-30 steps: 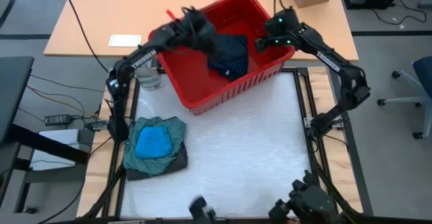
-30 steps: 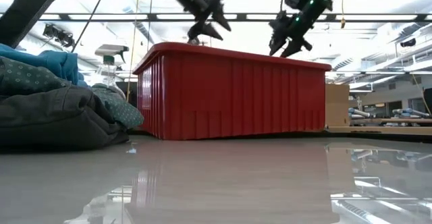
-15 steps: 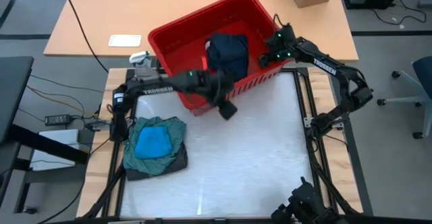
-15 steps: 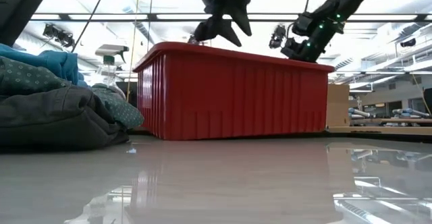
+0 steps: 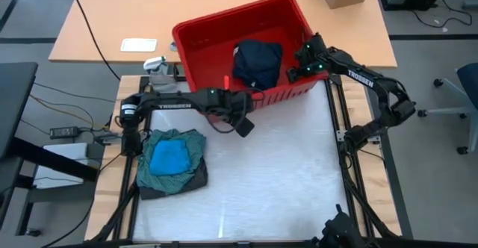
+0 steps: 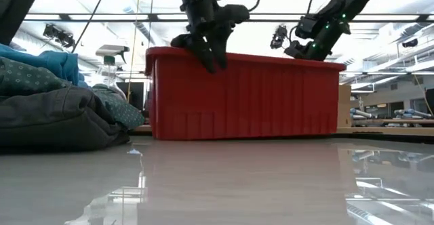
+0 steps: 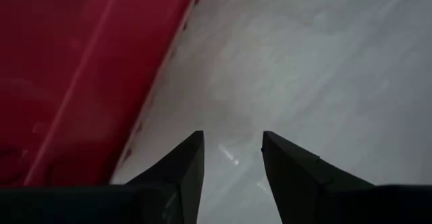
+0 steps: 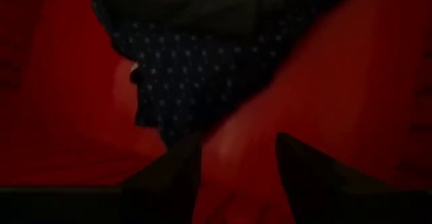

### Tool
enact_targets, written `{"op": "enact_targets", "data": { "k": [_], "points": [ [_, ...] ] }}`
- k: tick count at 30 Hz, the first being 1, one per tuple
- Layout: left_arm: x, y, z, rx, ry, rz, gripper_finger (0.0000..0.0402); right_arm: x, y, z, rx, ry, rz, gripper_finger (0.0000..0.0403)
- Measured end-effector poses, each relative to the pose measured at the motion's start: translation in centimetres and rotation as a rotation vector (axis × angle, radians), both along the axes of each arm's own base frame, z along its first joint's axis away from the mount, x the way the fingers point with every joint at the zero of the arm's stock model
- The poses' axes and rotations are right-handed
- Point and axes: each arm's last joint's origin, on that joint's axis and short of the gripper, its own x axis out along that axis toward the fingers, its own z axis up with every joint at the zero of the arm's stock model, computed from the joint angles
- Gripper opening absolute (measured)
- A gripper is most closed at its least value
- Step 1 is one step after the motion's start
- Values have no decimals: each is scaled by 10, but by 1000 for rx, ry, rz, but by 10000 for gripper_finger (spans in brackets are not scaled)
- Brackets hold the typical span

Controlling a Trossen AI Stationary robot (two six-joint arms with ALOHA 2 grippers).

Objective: Fold laundry
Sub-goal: Put the stack of clothes into the red bin

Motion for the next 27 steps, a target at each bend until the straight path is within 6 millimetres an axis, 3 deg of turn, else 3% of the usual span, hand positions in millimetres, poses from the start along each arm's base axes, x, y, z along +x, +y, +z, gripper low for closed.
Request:
{"op": "enact_targets", "data": {
  "k": [9, 15, 22, 27],
  "points": [
    [-10, 41, 23, 77, 73, -58, 155, -4, 23, 17, 34, -17, -13, 194],
    [-28, 56, 20, 64, 244, -185, 155, 1, 33, 36, -65, -96, 20, 194],
    [-43, 46, 44, 122, 250, -315, 156, 21, 62, 65, -127, -301, 76, 194],
    [-56, 17, 68, 98, 196, -378, 156, 47, 94, 76, -103, -410, 103, 194]
  ]
}}
